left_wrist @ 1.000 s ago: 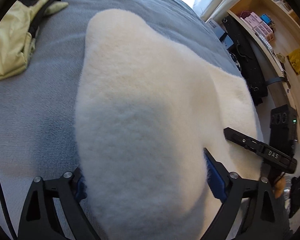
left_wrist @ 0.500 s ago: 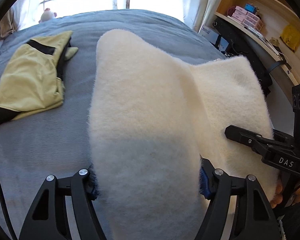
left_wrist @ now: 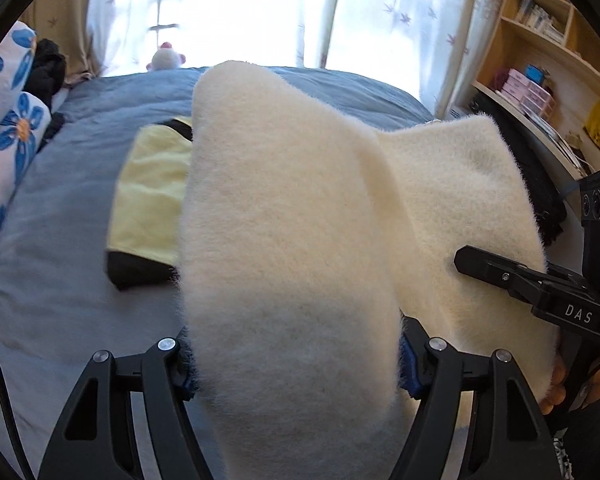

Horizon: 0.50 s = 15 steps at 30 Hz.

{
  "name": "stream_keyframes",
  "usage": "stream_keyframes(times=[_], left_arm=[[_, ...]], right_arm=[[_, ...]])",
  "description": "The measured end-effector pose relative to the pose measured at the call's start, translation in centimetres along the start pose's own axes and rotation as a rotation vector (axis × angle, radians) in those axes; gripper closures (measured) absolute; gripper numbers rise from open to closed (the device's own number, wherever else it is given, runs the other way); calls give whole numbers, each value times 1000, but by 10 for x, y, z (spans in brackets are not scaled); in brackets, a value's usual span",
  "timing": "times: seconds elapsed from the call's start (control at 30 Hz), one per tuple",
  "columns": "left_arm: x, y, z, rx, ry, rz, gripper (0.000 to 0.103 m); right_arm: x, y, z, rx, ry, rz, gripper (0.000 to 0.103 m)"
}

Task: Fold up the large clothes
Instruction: 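Grasp the folded cardigan bundle with the left tool and lift it, then carry the bundle with the left tool and lower it onto the yellow-green garment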

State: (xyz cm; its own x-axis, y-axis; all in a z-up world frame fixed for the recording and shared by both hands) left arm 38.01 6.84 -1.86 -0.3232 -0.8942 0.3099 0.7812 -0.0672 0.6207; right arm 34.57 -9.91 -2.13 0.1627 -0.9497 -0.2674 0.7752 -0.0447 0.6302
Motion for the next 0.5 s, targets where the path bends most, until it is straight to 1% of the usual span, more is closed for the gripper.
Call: stream_keyframes(times=[0.1,0.2,0.37,0.5], left_arm=[[-53,35,2,0,24,-2,32],[-99,63,-5,-7,42,-16,32],[-161,106,-44,-25,66,-31,32],[-204,124,-88,-55,74,-11,32]], right_arm=[[-25,29,-32,7,29,-12,62],[-45,57,-70,14,36,-18,62],[-60,93,-143,8,27,-59,61],[-61,108,-197,-12,12,-82,62]])
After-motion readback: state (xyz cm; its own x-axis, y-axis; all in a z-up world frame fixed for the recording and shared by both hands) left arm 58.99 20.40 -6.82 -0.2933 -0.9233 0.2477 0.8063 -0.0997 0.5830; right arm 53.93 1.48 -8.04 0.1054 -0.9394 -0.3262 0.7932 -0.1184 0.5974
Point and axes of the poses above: each gripper's, at about its wrist camera, not at the fingertips, and z roughly against the way its jaws point, x to its right, y to its top, the point moved 7 cm from there along -z, roughly the way its jaws point, and after that the axes turned 9 degrees about -y, right-handed, at the moved point
